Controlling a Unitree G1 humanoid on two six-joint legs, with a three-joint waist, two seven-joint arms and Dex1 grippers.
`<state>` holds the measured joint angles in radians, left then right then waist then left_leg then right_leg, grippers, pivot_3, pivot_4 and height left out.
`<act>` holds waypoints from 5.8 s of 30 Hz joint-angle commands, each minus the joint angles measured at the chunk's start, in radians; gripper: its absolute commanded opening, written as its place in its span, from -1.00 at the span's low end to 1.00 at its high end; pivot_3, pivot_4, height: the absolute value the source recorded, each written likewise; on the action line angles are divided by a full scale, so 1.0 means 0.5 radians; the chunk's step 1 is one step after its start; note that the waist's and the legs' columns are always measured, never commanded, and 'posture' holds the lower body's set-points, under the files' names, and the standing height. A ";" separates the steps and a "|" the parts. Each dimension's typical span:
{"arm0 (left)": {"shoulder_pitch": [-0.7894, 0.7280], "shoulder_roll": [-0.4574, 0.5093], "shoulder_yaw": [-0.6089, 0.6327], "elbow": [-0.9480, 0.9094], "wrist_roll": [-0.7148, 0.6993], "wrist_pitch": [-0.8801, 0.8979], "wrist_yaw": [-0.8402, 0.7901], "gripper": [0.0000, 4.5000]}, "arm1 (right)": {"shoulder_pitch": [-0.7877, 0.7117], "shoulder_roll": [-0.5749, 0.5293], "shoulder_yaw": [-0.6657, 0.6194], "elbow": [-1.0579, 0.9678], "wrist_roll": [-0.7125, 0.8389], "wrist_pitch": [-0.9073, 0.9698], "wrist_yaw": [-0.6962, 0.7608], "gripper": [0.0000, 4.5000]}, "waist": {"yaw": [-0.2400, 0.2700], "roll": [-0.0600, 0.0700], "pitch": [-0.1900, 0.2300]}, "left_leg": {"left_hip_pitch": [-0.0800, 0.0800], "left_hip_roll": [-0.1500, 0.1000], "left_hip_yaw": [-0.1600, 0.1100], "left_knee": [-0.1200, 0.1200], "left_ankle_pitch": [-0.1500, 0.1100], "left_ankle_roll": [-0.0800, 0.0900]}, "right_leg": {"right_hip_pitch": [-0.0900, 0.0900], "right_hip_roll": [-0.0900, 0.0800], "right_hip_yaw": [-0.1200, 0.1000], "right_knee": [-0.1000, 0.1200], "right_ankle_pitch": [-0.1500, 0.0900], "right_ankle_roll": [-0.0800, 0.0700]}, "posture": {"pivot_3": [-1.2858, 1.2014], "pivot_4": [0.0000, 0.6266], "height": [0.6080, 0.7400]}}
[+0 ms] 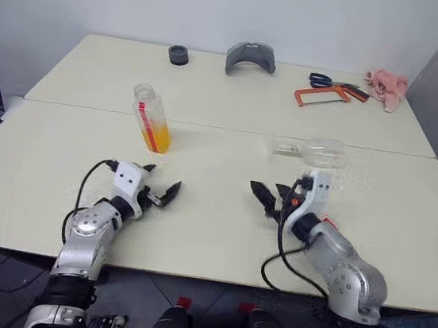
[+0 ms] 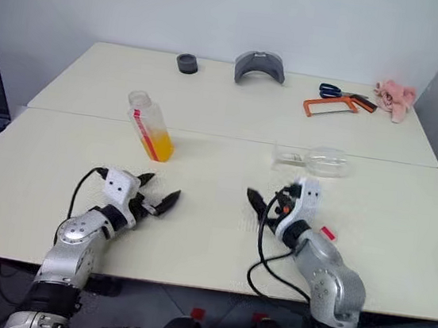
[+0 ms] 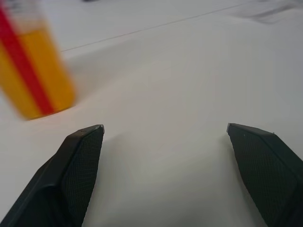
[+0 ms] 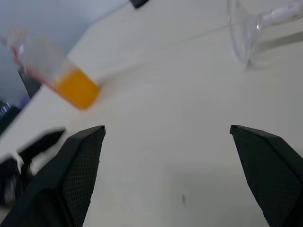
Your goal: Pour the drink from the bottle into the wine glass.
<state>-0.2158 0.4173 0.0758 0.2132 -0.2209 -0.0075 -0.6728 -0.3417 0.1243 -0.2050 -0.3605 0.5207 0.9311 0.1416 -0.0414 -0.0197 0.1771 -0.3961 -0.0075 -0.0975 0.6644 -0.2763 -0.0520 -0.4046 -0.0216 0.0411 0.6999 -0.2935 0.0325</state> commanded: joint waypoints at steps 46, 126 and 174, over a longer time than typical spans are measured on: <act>-0.502 0.109 -0.256 0.169 0.077 -0.258 -0.551 0.98 | -1.396 -0.150 -0.790 2.608 0.637 -1.609 -0.318 1.00 | -0.067 0.003 0.001 | 0.002 0.001 0.018 -0.004 0.000 0.001 | -0.002 0.002 0.005 0.003 0.001 -0.001 | 0.03 -0.52 1.00; -0.242 0.193 0.072 -0.626 -0.268 0.374 -0.204 1.00 | -0.747 -0.299 0.674 1.974 -0.882 -2.246 0.897 0.96 | -0.080 0.004 0.001 | 0.003 0.002 0.005 -0.004 0.000 0.000 | -0.002 0.001 0.004 -0.001 0.001 -0.001 | 0.03 -0.52 1.00; -0.265 0.118 0.319 -0.016 -0.012 0.142 0.452 1.00 | 0.118 -1.186 0.719 -0.499 -0.229 -0.837 1.265 0.96 | 0.012 0.001 0.002 | 0.001 0.001 0.002 -0.002 0.000 0.001 | 0.002 0.001 -0.001 -0.005 0.000 -0.001 | 0.03 -0.52 1.00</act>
<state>-0.3320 0.4646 0.2321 0.1984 -0.2317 0.0888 -0.4384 -0.2678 -0.4651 0.1747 -0.5696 0.3787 0.5051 0.7818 -0.0352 -0.0192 0.1779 -0.3954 -0.0070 -0.0967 0.6633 -0.2764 -0.0516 -0.4034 -0.0213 0.0409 0.6973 -0.2933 0.0323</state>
